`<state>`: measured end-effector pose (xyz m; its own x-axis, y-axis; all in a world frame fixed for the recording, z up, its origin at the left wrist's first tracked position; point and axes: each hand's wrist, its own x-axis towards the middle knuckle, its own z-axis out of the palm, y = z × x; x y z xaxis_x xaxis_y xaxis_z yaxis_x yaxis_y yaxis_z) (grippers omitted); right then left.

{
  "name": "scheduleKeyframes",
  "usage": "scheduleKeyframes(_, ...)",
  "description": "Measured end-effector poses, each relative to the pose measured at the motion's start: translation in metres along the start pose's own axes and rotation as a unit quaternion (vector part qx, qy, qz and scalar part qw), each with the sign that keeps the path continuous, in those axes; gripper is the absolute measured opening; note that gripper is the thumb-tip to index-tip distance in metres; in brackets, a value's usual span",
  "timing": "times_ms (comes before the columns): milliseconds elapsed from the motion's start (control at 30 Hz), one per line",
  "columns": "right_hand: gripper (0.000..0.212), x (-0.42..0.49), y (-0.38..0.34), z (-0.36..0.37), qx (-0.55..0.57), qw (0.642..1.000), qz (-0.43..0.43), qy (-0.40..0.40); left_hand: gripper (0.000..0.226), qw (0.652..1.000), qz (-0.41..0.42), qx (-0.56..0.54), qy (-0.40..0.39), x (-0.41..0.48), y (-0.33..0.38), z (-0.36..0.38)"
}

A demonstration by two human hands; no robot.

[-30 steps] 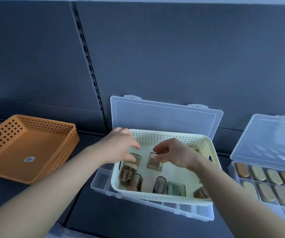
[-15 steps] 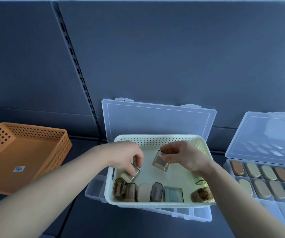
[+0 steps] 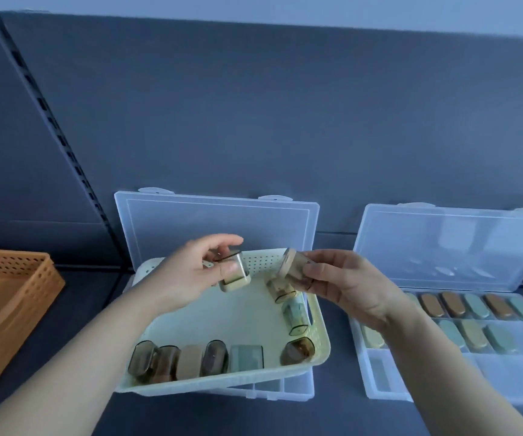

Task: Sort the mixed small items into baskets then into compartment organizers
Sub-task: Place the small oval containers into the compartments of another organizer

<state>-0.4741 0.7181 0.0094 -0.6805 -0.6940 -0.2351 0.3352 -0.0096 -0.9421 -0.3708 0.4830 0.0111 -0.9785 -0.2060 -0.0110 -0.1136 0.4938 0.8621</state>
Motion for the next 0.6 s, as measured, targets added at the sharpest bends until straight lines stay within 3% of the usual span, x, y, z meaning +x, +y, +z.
scheduleKeyframes(200,0.037,-0.034,-0.012,-0.082,0.016,0.996,-0.038,0.076,0.021,0.969,-0.012,-0.243,0.043,0.002,0.055,0.088)
scheduleKeyframes(367,0.033,-0.07,-0.021,-0.158,0.069,0.992,-0.04,0.1,0.027,0.857,-0.07,-0.509,0.038,0.013,0.091,0.182)
scheduleKeyframes(433,0.027,-0.082,-0.024,-0.189,0.055,0.99,-0.039,0.125,0.026,0.842,-0.081,-0.534,0.013,0.017,0.103,0.218)
scheduleKeyframes(600,0.025,-0.114,-0.019,-0.26,-0.129,0.972,-0.024,0.196,0.027,0.835,-0.11,-0.539,-0.014,0.032,0.128,0.291)
